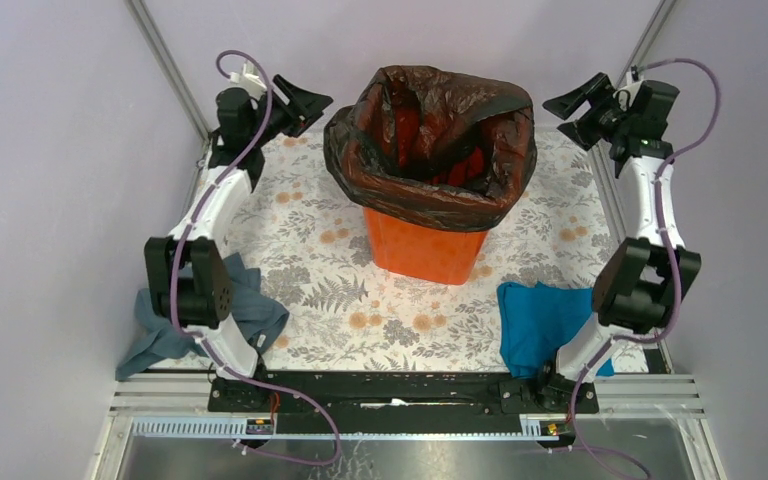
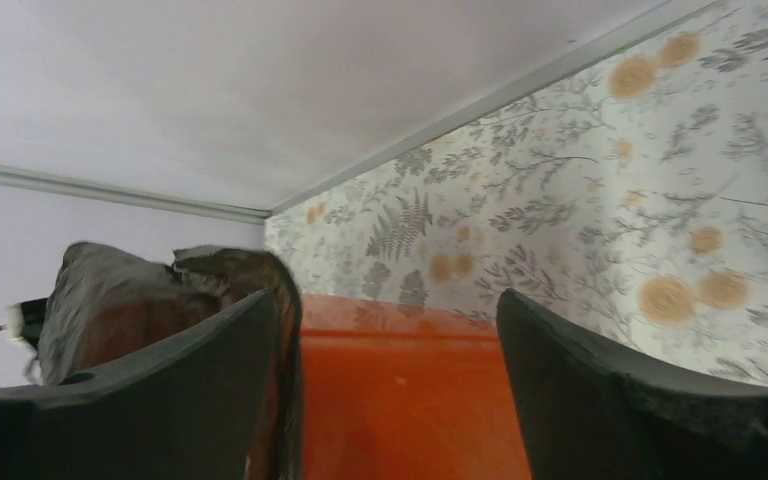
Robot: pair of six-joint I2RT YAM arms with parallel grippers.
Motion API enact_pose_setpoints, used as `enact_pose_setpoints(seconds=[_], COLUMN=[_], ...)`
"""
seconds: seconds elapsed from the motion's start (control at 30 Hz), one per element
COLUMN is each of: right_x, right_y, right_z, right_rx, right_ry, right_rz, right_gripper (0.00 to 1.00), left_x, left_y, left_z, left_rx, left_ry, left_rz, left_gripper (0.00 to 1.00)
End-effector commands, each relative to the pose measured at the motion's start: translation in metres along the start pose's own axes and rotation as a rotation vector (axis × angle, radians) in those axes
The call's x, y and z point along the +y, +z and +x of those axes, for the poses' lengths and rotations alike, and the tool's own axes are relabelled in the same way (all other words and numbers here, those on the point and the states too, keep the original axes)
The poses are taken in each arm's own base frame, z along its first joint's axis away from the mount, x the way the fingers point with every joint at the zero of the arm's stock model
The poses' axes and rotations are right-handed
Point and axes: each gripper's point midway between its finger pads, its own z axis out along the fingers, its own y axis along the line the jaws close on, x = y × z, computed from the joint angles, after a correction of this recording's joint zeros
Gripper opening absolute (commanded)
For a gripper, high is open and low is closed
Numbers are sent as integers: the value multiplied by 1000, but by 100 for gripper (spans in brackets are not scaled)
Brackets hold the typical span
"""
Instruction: Put the trash bags into the trash bin
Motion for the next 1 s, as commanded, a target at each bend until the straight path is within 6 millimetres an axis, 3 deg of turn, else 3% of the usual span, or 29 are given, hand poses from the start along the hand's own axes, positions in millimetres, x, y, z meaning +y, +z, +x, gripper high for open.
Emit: enact_pose_setpoints(seconds=[0.0, 0.2, 0.4, 0.53, 0.7, 0.97], right_x=[32, 54, 74, 79, 77, 85], right_y=[-55, -83, -105, -110, -105, -94], right_z=[-8, 30, 71, 95, 113, 124], right_rx=[-84, -79, -58, -22, 31, 55], right_ry=[-213, -166, -103, -30, 15, 11], right_rz=[110, 2, -170, -303, -393, -450], right_gripper=[91, 93, 92, 90, 82, 61], left_x=[-14, -32, -31, -38, -41, -45], left_y=[-37, -67, -79, -82, -73, -66], left_z=[-21, -4, 32, 42, 66, 96], left_rx=[-79, -67, 21, 44, 101, 159], left_ry=[43, 5, -103, -182, -220, -235], left_rz=[-29, 22, 126, 231, 281, 343], left_gripper=[66, 76, 82, 81, 65, 36])
